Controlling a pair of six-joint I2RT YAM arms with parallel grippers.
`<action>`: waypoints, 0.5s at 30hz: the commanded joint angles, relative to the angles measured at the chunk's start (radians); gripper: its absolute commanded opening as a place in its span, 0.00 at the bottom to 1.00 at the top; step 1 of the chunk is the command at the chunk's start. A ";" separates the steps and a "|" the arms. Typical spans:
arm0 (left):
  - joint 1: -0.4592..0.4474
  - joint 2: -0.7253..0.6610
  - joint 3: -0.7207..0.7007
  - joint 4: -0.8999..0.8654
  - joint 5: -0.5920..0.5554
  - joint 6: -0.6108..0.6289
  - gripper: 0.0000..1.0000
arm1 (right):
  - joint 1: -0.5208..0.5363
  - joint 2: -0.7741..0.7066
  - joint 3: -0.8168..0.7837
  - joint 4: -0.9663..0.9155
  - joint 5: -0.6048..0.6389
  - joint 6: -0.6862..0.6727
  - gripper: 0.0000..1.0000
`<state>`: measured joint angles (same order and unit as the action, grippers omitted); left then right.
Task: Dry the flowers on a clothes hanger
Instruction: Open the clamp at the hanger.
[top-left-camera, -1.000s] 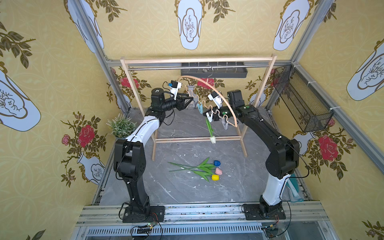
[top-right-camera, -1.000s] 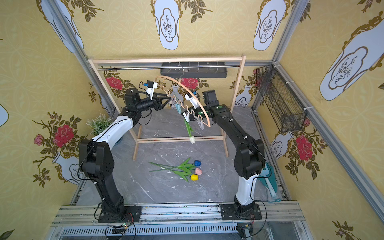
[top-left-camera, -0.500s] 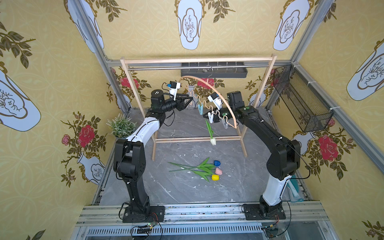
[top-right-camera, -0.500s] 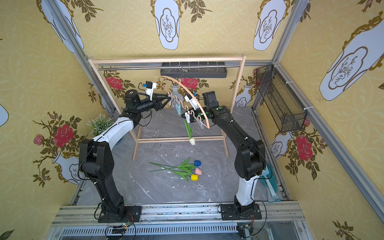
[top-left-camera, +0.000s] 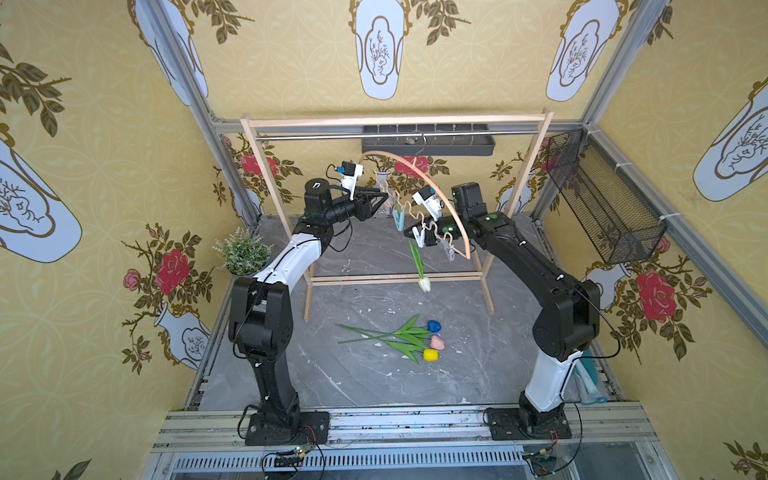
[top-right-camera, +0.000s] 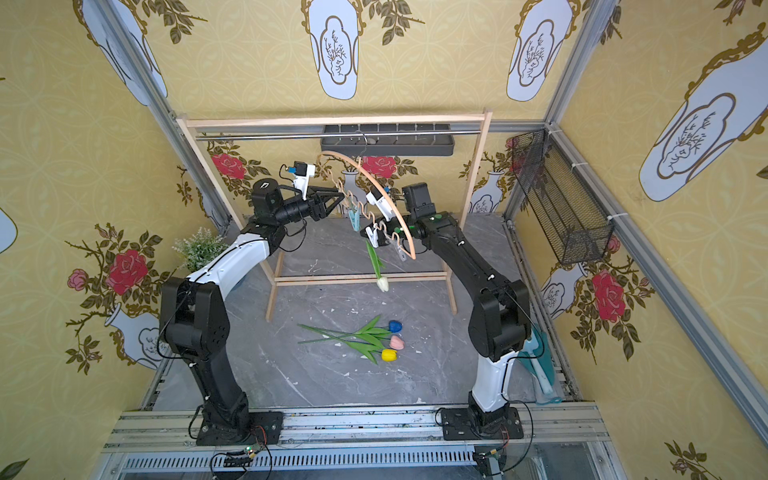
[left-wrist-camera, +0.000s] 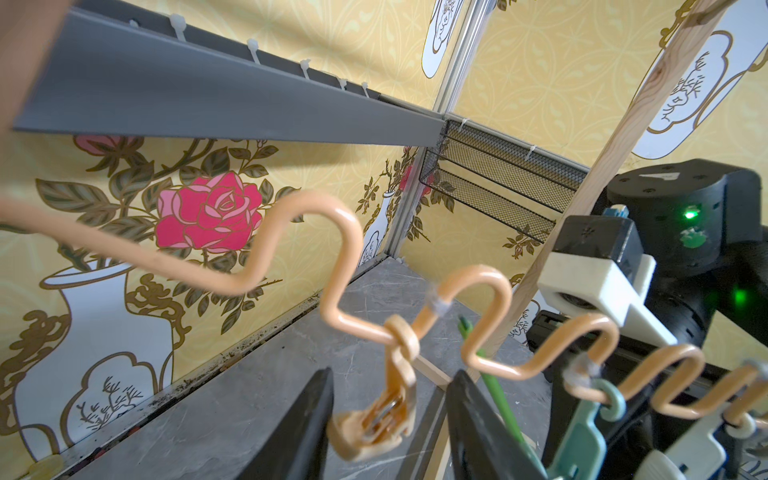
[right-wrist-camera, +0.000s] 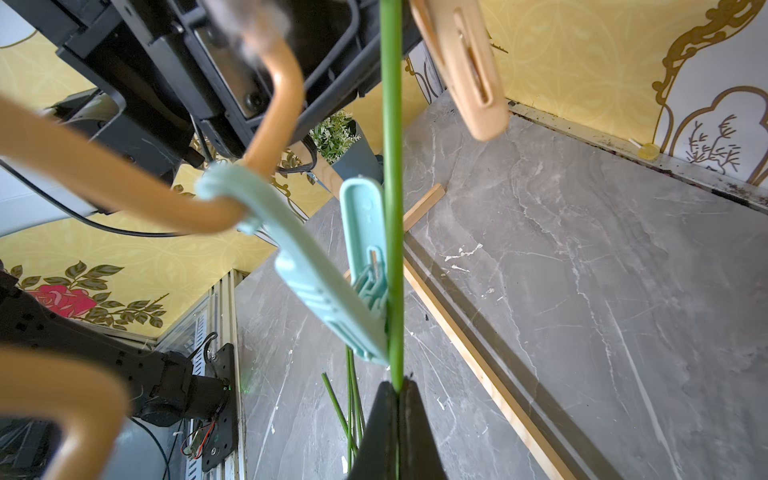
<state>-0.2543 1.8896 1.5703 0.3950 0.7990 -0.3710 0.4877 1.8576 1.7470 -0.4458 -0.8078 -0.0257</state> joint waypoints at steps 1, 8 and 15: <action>-0.005 0.009 0.008 0.016 -0.012 0.005 0.52 | 0.007 -0.011 0.006 0.017 -0.009 0.000 0.00; -0.014 0.001 0.002 -0.005 -0.064 0.011 0.49 | 0.013 -0.014 0.004 0.019 0.005 -0.002 0.00; -0.026 -0.001 -0.011 -0.005 -0.091 -0.001 0.35 | 0.014 -0.023 -0.013 0.031 0.006 0.000 0.00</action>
<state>-0.2760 1.8881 1.5688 0.3813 0.7254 -0.3691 0.4976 1.8481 1.7412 -0.4438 -0.7986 -0.0261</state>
